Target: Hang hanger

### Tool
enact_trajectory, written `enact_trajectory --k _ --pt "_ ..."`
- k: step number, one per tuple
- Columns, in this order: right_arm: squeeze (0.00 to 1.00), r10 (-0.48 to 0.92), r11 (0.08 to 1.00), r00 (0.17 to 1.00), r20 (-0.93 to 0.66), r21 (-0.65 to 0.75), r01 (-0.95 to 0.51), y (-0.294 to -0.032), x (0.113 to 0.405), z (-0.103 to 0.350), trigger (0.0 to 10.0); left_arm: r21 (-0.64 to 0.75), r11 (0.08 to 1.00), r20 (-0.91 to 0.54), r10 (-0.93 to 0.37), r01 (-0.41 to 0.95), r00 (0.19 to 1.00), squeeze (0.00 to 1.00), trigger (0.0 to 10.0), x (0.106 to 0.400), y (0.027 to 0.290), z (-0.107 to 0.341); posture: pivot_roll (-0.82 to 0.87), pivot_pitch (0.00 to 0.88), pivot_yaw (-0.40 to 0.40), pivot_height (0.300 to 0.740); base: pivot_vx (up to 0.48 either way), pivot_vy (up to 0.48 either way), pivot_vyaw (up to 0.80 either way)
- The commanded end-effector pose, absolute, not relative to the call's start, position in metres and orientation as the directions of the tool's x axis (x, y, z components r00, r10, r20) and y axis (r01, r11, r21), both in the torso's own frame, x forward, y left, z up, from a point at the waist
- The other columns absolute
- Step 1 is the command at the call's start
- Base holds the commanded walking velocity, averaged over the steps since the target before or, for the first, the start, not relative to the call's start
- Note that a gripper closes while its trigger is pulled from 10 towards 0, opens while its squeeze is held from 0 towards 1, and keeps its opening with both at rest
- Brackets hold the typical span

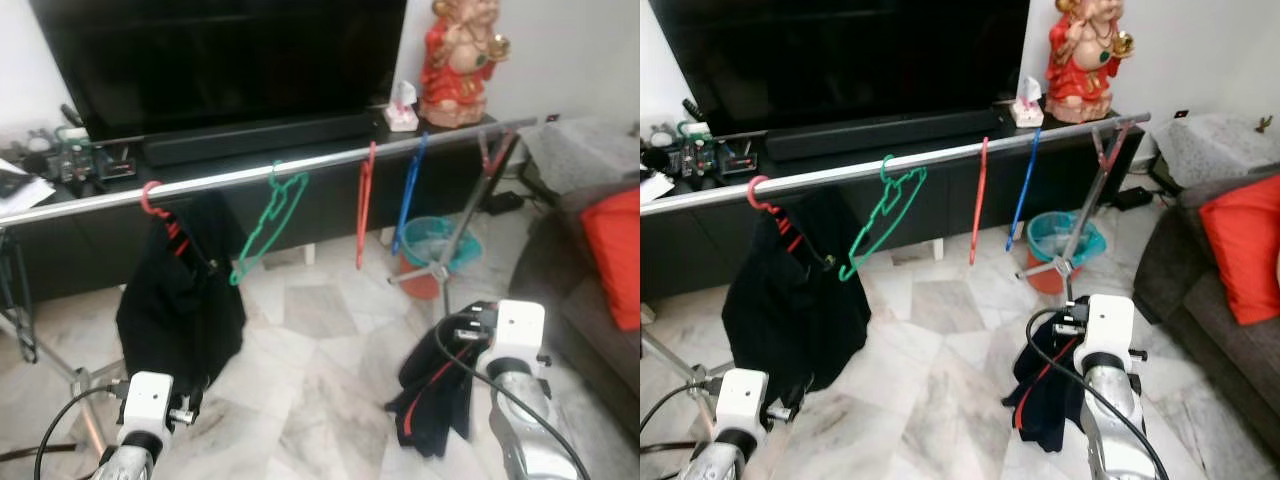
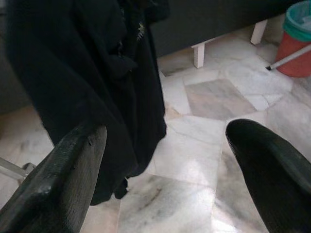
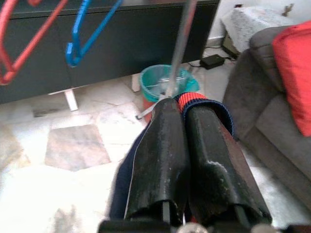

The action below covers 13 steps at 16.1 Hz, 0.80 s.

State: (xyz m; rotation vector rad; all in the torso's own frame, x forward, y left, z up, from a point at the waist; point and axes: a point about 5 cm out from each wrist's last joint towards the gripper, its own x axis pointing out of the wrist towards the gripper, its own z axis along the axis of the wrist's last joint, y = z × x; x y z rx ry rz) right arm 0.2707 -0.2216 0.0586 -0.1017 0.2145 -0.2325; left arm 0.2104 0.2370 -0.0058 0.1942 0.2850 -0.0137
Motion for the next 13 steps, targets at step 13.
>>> enact_trajectory --k 13 --pt "0.0 -0.291 0.957 0.835 -0.467 -0.143 0.254 -0.237 0.239 -0.013 10.0 0.142 0.962 0.144 -0.253 0.233 0.957 0.0 10.0 0.273 0.164 0.143 0.09 0.0 -0.029 0.732 0.0 0.0 0.0"
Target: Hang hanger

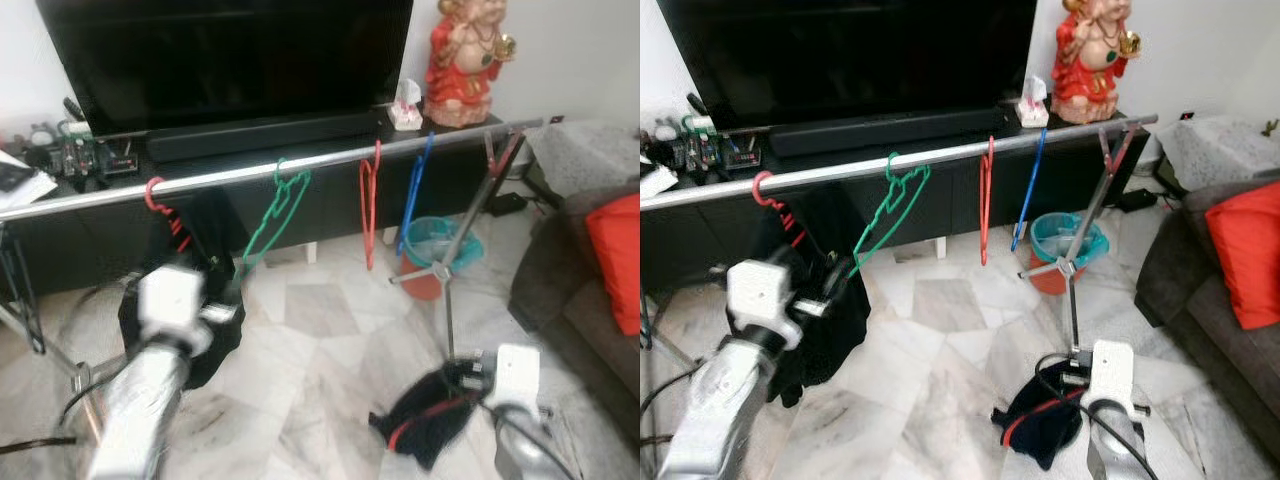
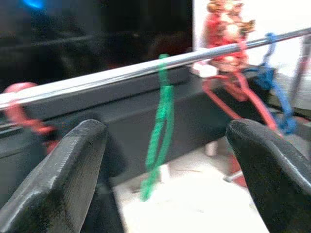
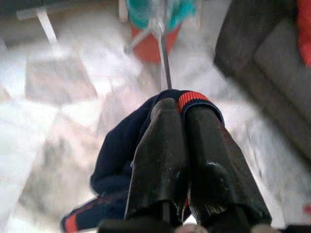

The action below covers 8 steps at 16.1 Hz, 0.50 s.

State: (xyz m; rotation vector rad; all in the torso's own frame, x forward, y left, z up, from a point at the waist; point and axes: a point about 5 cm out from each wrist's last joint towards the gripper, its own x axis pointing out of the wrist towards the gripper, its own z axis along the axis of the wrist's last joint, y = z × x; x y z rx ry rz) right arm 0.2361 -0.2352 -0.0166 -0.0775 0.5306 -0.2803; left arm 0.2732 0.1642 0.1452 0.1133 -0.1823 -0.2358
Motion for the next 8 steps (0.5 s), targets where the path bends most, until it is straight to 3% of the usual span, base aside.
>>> enact_trajectory --k 1,4,8 --pt "0.0 -0.295 0.955 0.808 -0.51 -0.125 0.27 -0.236 0.234 -0.024 10.0 0.088 0.965 0.152 -0.258 0.247 0.954 0.0 10.0 0.283 0.156 0.15 0.08 0.0 -0.026 0.732 0.0 0.0 0.0" --pt "0.0 -0.262 0.96 0.779 -0.57 -0.067 0.274 -0.228 0.227 -0.039 10.0 0.0 0.945 0.121 -0.324 0.327 0.938 0.0 10.0 0.297 0.136 0.155 0.08 0.0 -0.013 0.732 0.0 0.0 0.0" --pt "0.0 -0.246 0.963 0.681 -0.69 -0.095 0.251 -0.221 0.204 -0.063 10.0 0.008 0.92 0.08 -0.392 0.392 0.917 0.0 10.0 0.304 0.109 0.148 0.08 0.0 0.005 0.732 0.0 0.0 0.0"
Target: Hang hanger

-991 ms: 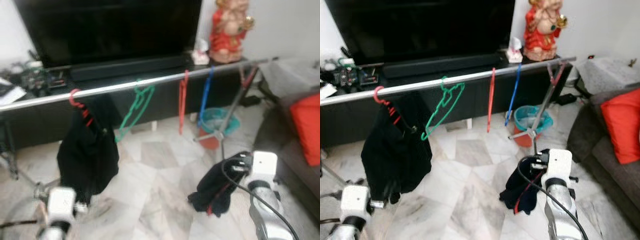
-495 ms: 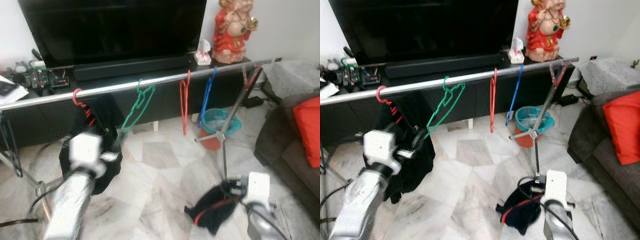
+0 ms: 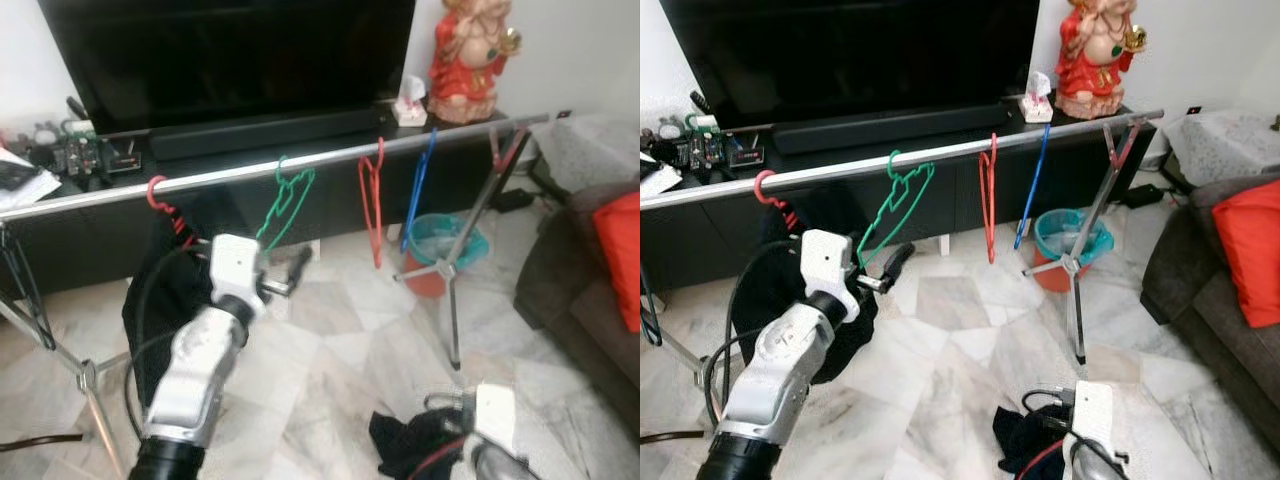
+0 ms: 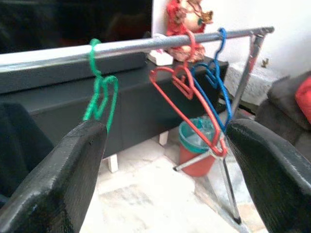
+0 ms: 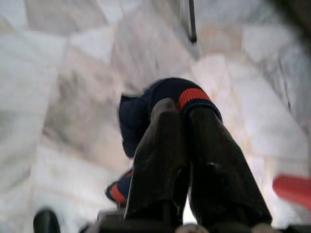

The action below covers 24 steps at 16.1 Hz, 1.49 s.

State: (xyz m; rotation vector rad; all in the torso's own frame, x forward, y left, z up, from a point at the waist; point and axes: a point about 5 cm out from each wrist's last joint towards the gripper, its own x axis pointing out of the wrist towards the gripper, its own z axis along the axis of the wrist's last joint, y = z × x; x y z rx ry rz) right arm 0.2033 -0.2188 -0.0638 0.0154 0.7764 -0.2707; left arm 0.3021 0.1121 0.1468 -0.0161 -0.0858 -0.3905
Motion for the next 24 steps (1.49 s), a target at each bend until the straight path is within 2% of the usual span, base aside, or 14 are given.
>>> enact_trajectory --k 1,3,6,10,24 --pt "0.0 -0.256 0.958 0.658 -0.709 -0.095 0.27 -0.222 0.198 -0.067 10.0 0.007 0.914 0.073 -0.405 0.406 0.911 0.0 10.0 0.304 0.104 0.147 0.07 0.0 0.006 0.732 0.0 0.0 0.0" --pt "0.0 -0.273 0.948 0.618 -0.737 -0.099 0.302 -0.224 0.188 -0.073 10.0 -0.006 0.909 0.073 -0.414 0.416 0.907 0.0 10.0 0.303 0.1 0.147 0.08 0.0 0.007 0.732 0.0 0.0 0.0" --pt "0.0 -0.286 0.937 0.598 -0.749 -0.089 0.337 -0.224 0.184 -0.076 10.0 -0.007 0.909 0.089 -0.414 0.417 0.906 0.0 10.0 0.303 0.1 0.15 0.08 0.0 0.004 0.732 0.0 0.0 -0.67" --pt "0.0 -0.325 0.922 0.603 -0.729 -0.103 0.372 -0.235 0.185 -0.072 10.0 0.002 0.907 0.089 -0.419 0.42 0.904 0.0 10.0 0.3 0.098 0.149 0.09 0.0 0.002 0.732 0.0 0.0 -0.77" --pt "0.0 -0.343 0.91 0.613 -0.712 -0.09 0.405 -0.233 0.186 -0.071 10.0 0.017 0.913 0.09 -0.407 0.407 0.909 0.0 10.0 0.3 0.105 0.151 0.09 0.0 0.01 0.732 0.0 0.029 -0.75"
